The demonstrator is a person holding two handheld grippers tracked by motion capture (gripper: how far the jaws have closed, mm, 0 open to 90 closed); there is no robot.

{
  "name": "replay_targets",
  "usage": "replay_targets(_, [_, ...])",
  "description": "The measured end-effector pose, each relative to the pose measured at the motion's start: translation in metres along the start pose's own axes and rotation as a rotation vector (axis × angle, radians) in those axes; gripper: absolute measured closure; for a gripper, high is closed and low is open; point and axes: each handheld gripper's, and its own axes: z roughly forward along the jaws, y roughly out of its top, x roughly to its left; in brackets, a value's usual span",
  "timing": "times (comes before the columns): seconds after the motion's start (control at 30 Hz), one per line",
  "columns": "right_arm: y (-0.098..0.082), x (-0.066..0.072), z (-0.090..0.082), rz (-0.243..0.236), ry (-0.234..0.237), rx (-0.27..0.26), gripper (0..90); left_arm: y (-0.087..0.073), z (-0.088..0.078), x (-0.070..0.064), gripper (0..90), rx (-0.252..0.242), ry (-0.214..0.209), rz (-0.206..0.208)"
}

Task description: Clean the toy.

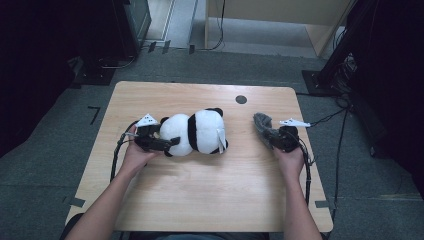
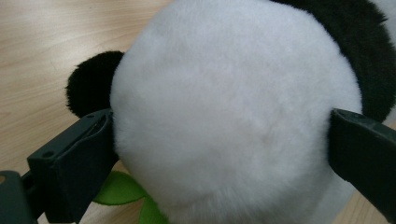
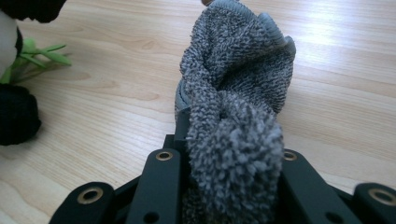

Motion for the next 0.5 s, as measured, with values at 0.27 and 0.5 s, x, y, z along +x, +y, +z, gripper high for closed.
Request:
replay_targets(0.27, [0.004,0.009,0.001,-0.014,0.031,-0.005,74.4,-0.003,-0.001,0.004,13.2,-0.004,-0.033,0.004])
replay_targets(0.5, [0.028,0.032,-0.012,-0.061,0.086,-0.052,74.0,-0.005,-0.002,0.0,14.4,-0.019,-0.019,0.008])
